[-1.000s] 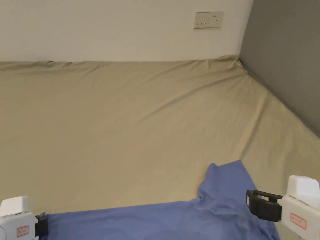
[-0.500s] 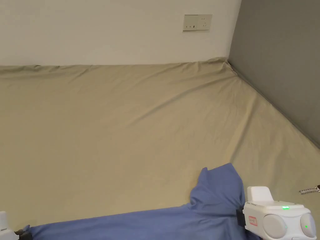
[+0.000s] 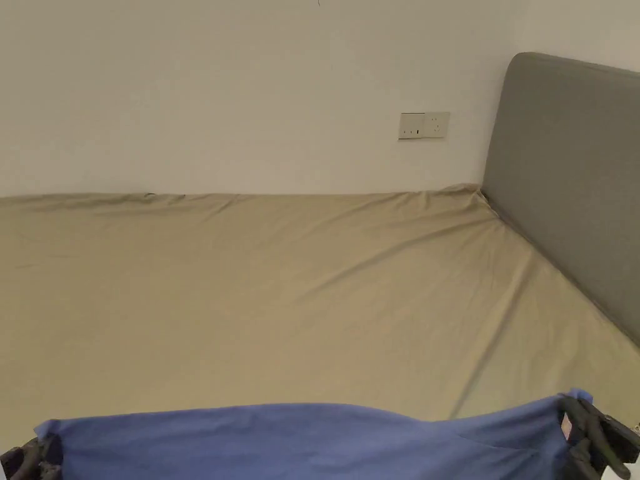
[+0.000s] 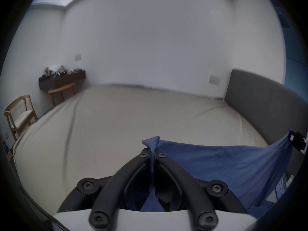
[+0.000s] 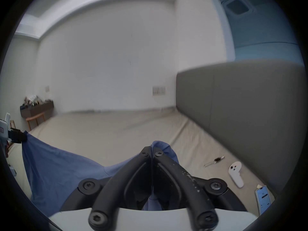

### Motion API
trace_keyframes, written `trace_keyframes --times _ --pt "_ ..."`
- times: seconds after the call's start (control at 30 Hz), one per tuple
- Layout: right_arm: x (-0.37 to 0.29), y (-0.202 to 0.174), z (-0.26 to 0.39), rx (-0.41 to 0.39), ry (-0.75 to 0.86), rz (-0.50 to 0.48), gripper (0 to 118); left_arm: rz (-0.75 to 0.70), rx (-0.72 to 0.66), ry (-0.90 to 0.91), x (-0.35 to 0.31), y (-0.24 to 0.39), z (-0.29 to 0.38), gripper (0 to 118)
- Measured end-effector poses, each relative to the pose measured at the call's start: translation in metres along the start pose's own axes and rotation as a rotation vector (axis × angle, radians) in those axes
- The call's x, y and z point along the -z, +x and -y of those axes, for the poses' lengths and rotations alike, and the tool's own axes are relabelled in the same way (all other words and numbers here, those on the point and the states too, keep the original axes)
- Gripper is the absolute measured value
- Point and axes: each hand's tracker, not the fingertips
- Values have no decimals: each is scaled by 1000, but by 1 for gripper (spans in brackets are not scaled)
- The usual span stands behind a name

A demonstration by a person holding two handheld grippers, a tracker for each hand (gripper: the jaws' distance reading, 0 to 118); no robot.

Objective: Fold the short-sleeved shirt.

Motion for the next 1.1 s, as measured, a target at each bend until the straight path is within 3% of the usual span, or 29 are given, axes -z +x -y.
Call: trace_keyframes --times 0.1,0.2,0.3,0.4,0.57,0.83,1.1 --pt "-62 -15 -22 -3 112 10 2 -61 -31 154 -62 1 7 3" --pt "-106 -16 -27 47 150 7 2 -121 -65 357 -119 5 22 3" --pt "-143 -20 -29 29 229 63 2 -159 -71 455 -159 12 28 3" --pt "-169 -27 -31 -6 299 107 2 -163 -70 491 -181 15 30 3" --pt "-184 -25 -40 12 346 101 2 -142 -50 518 -191 18 21 3" --pt "-106 -20 -112 16 426 3 2 -36 -71 569 -137 22 -69 3" --pt "58 -23 -219 38 395 -8 2 26 -49 505 -7 39 -205 3"
